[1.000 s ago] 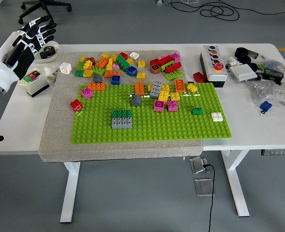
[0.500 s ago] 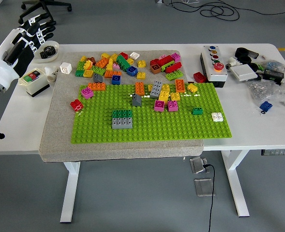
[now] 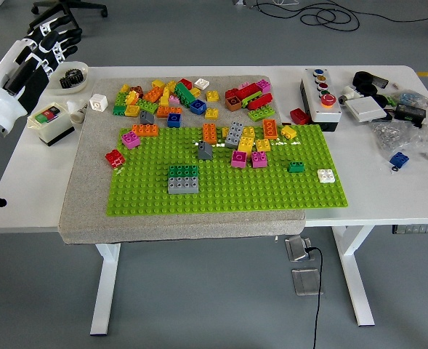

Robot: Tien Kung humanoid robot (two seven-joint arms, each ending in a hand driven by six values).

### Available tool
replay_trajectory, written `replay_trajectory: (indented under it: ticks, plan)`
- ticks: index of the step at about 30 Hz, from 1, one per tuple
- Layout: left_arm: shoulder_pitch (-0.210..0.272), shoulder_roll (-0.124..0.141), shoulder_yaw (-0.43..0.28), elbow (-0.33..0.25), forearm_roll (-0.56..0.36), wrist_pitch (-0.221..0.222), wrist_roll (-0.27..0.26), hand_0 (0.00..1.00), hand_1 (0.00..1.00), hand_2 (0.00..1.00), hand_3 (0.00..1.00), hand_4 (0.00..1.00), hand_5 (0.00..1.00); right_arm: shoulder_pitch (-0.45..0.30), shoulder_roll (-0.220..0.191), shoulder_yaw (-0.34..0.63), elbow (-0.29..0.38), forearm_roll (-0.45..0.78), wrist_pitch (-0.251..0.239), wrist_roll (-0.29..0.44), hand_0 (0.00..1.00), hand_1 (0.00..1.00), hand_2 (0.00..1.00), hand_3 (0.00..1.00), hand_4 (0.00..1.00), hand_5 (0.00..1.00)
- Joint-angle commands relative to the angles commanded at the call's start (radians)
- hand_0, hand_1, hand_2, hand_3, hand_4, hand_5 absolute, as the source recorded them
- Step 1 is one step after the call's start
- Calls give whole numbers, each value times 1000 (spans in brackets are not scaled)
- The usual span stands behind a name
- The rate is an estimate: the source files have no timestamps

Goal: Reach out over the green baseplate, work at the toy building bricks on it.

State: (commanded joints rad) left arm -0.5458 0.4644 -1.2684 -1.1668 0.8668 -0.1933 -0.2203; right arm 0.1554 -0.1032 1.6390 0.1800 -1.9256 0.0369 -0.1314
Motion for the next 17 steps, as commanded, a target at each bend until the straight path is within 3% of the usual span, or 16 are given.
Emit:
replay_trajectory:
  ticks: [17]
  plan:
    - [2,1,-4,2,4,1,1,926,894,837,869,952,698,1,-1,-1,0,10,-1,1,738,644,682,611,805,524]
